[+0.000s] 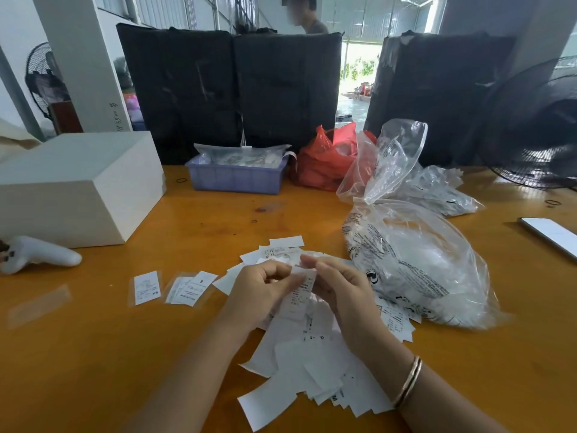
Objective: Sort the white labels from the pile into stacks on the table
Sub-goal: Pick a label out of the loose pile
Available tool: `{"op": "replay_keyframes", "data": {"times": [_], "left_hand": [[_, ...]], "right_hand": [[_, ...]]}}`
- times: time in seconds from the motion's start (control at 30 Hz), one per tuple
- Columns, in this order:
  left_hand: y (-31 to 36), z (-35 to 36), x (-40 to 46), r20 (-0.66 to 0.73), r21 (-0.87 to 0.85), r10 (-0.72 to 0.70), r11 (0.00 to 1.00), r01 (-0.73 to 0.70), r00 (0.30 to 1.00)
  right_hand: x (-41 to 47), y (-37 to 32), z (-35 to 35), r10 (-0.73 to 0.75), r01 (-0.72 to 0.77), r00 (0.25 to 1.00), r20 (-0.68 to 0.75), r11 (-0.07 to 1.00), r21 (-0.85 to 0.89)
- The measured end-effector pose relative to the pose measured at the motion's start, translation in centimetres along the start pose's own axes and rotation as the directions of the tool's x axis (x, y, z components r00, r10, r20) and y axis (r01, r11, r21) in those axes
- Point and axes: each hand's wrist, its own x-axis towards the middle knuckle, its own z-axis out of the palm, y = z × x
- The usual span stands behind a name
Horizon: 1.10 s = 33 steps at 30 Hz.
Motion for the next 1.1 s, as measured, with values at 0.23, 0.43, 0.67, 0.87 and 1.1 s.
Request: {"op": "replay_keyframes", "data": {"times": [0.23,0.43,0.67,0.87,1.1], "left_hand": [[-0.4,0.0,0.1,-0.079,0.066,0.037,0.997,-0.032,0.996],[-0.2,0.0,0.1,-0.033,-0.066,0.019,0.998,-0.021,0.999],[-0.6,-0.4,0.5,-0.066,-0.165,0.028,0.986,-0.038,0.997],[-1.1,-1.2,1.1,-0.088,-0.365,-0.01,0.931,-0.023,0.996],[-1.4,-1.3,1.2,-0.063,-0.401,-0.064,0.916,0.034,0.996]], "right_hand": [[0.2,0.0,0.2,-0.03,0.018,0.998,-0.061,0.981,-0.194],[0.2,-0.1,0.1,0.009,-0.026,0.994,-0.111,0.987,-0.157],[0.5,0.1,-0.5,0.029,-0.024,0.995,-0.093,0.998,0.061],[1.3,-0.6,-2.2,0.059,0.008,0.982,-0.178,0.935,0.354],[1.4,-0.9,-2.4,0.025,0.033,0.991,-0.13,0.907,0.421]]}}
